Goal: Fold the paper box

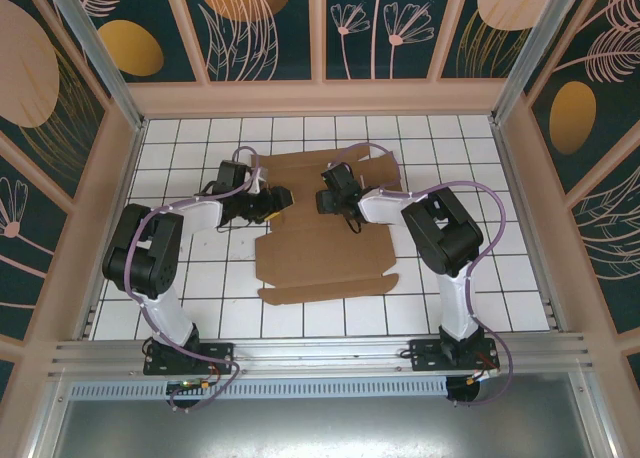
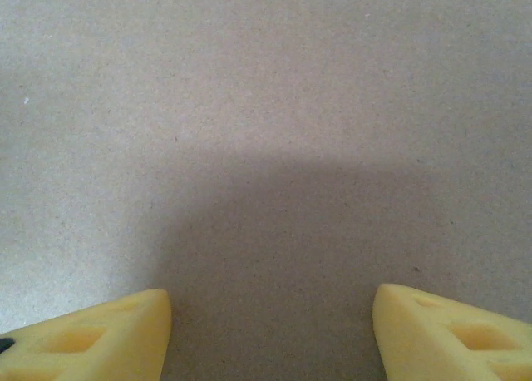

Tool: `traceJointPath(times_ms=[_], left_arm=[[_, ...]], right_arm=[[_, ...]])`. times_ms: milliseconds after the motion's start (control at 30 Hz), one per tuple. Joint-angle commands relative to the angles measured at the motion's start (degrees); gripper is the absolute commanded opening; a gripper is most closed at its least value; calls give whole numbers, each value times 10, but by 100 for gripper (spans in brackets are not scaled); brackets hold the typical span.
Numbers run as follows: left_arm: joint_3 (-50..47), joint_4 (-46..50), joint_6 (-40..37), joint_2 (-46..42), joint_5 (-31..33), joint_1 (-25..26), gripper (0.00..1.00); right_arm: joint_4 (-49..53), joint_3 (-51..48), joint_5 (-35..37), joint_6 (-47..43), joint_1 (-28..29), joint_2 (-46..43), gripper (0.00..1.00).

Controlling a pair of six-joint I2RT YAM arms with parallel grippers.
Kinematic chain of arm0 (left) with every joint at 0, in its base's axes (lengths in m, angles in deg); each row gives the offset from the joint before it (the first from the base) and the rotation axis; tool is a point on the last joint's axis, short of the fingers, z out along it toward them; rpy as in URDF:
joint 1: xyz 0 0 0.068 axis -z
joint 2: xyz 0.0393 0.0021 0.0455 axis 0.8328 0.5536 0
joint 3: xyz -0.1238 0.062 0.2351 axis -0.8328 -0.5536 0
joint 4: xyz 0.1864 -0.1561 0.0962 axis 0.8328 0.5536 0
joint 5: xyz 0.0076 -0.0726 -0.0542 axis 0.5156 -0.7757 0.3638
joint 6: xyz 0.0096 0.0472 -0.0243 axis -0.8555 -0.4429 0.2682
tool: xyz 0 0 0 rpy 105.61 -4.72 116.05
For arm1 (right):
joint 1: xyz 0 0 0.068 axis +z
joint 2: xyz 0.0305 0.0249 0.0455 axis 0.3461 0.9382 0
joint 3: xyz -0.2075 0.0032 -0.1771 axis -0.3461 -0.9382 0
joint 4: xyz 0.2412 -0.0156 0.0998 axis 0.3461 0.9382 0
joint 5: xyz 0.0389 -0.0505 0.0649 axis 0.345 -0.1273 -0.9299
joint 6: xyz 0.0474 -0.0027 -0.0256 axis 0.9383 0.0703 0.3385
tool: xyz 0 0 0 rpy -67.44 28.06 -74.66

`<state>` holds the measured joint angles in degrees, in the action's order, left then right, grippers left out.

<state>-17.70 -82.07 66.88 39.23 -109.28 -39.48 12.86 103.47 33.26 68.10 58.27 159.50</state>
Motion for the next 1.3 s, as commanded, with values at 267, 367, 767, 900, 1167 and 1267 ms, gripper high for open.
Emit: traceJointPath(times_ms=[267,367,767,900,1167,1267], left_arm=[[82,-7,20,53,-35,80,71],[95,-5,22,71,-44,89,71],[45,176,-56,-142,110,35,75],[-47,186,-52,-193,145,-15,77],[-127,193,-51,-189,169,-43,82],[-131,183,-60,-171,153,-44,82]], right_arm=[[121,-31,-85,34,12,59,67],[120,-33,-85,35,12,58,66],[110,-53,-91,36,11,39,67],[108,-54,-91,32,11,40,67],[103,-52,-91,27,10,37,67],[105,-50,-91,25,11,40,68]])
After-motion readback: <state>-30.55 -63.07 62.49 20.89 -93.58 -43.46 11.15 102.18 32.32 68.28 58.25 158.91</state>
